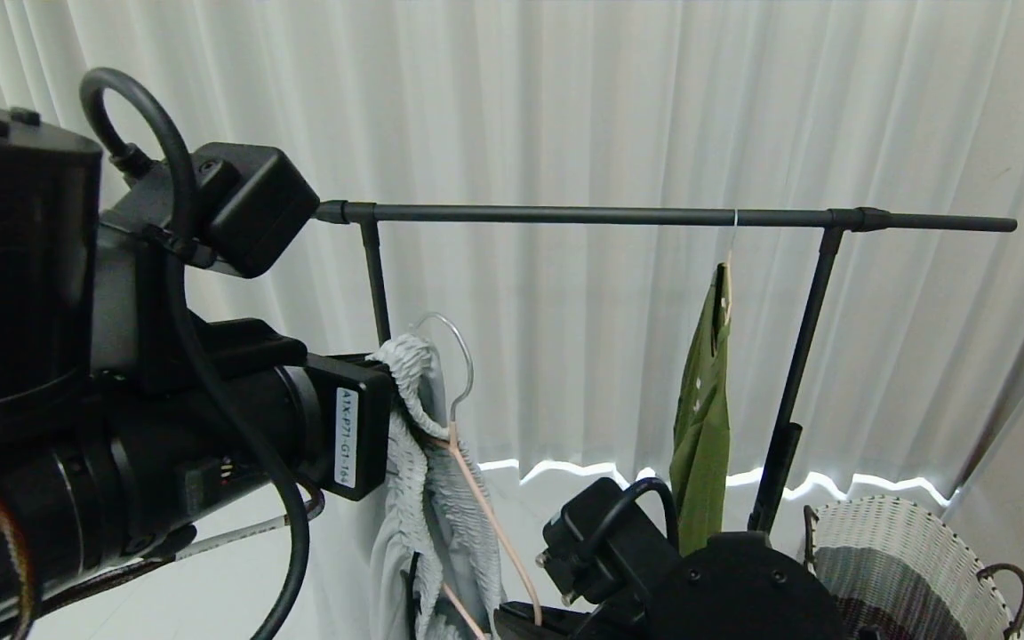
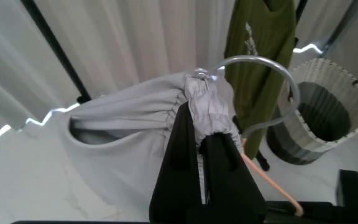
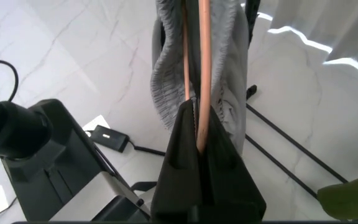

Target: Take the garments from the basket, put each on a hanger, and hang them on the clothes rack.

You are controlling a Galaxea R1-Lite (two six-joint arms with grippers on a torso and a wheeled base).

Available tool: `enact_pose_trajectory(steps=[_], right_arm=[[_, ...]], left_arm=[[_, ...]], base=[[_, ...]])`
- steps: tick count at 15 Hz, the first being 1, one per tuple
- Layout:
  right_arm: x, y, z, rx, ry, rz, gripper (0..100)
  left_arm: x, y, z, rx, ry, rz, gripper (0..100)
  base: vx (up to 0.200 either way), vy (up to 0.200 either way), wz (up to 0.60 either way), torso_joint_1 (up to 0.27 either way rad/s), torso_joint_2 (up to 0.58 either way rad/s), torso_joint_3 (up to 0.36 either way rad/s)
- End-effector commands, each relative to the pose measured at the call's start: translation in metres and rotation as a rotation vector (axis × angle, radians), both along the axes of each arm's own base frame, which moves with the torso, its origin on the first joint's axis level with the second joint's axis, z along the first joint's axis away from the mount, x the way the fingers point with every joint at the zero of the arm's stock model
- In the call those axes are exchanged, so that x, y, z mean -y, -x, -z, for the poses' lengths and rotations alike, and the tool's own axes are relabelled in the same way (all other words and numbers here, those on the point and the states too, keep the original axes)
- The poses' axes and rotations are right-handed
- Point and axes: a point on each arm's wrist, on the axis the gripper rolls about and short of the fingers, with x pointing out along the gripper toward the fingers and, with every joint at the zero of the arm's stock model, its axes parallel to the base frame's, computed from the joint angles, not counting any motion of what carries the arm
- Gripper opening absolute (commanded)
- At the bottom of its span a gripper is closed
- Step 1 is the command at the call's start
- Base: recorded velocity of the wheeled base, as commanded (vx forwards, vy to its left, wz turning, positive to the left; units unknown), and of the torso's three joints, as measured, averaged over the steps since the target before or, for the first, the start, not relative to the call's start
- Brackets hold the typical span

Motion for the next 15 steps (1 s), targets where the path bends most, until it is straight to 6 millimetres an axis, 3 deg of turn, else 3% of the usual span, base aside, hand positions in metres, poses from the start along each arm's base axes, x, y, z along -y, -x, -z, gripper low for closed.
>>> enact_pose_trajectory(steps=[1, 8, 15], right_arm=[[0.003, 0.000, -0.005, 0.005, -0.015, 0.003, 0], [0.019, 0.002, -0.030, 0.041, -0.107, 0.012, 0], [0.019, -0.007, -0.035, 0.129, -0.174, 0.065, 0]], left_arm=[[0.001, 0.001, 0.001, -0.002, -0.001, 0.006, 0], [0.007, 0.007, 0.000, 0.024, -0.017, -0.021, 0], [0.013, 0.012, -0.007, 0.055, 0.021, 0.013, 0]], base=[[0.000, 0.000, 0.00, 0.000, 0.00, 0.000], [0.000, 0.000, 0.00, 0.000, 0.00, 0.000], [0.000, 0.000, 0.00, 0.000, 0.00, 0.000]])
